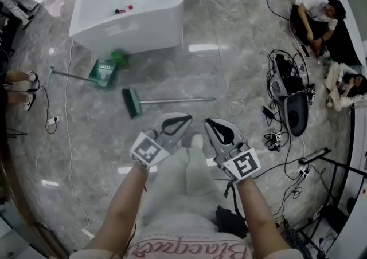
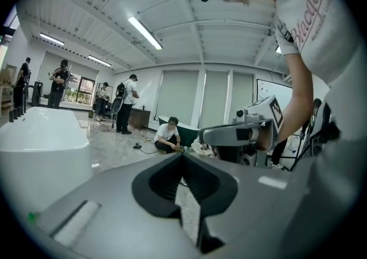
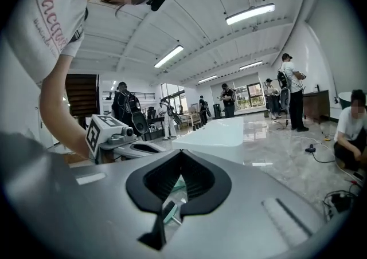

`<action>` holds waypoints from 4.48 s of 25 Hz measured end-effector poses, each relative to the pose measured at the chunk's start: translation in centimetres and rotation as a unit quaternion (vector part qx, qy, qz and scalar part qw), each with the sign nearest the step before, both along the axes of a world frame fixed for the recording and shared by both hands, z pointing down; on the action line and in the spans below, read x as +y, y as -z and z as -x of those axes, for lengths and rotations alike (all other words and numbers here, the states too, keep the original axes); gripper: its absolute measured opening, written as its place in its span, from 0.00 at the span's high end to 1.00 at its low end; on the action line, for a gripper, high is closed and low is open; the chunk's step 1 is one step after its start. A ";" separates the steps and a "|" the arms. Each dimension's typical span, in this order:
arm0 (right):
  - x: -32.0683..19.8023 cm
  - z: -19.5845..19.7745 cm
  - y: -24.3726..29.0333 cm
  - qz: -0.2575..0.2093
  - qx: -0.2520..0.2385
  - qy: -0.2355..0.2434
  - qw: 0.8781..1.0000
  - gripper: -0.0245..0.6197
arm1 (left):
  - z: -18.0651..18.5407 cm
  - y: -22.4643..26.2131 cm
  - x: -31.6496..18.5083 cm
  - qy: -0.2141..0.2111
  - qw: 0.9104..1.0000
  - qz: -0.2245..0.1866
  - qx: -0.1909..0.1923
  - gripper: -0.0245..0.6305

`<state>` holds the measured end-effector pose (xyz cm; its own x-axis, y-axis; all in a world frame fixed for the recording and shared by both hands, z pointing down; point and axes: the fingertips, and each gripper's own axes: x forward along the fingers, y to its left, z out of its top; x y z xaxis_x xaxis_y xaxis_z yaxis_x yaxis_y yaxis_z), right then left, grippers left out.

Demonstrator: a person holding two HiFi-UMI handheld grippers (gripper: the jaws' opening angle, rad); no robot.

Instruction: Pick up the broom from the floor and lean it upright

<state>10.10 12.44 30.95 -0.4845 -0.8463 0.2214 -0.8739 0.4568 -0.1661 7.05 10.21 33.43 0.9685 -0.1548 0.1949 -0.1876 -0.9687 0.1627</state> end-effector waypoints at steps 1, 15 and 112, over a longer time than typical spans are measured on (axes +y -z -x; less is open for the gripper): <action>-0.5 -0.4 -0.7 0.003 -0.005 -0.006 1.000 0.96 | -0.2 -0.9 -0.3 0.005 1.000 0.002 -0.005 0.96; -2.7 -1.5 -23.8 0.069 -0.002 -0.002 0.998 0.96 | -3.8 -26.7 -3.7 -0.013 0.997 0.035 -0.074 0.96; -34.2 4.9 -20.3 0.061 0.020 0.113 0.991 0.96 | 13.2 -26.8 -41.2 0.442 0.872 -0.057 -0.204 0.85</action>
<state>5.20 -21.75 51.22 -0.6472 -0.6827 0.3393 -0.7587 0.6202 -0.1993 -6.11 -30.95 60.27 0.3150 -0.8459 0.4303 -0.8884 -0.4224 -0.1799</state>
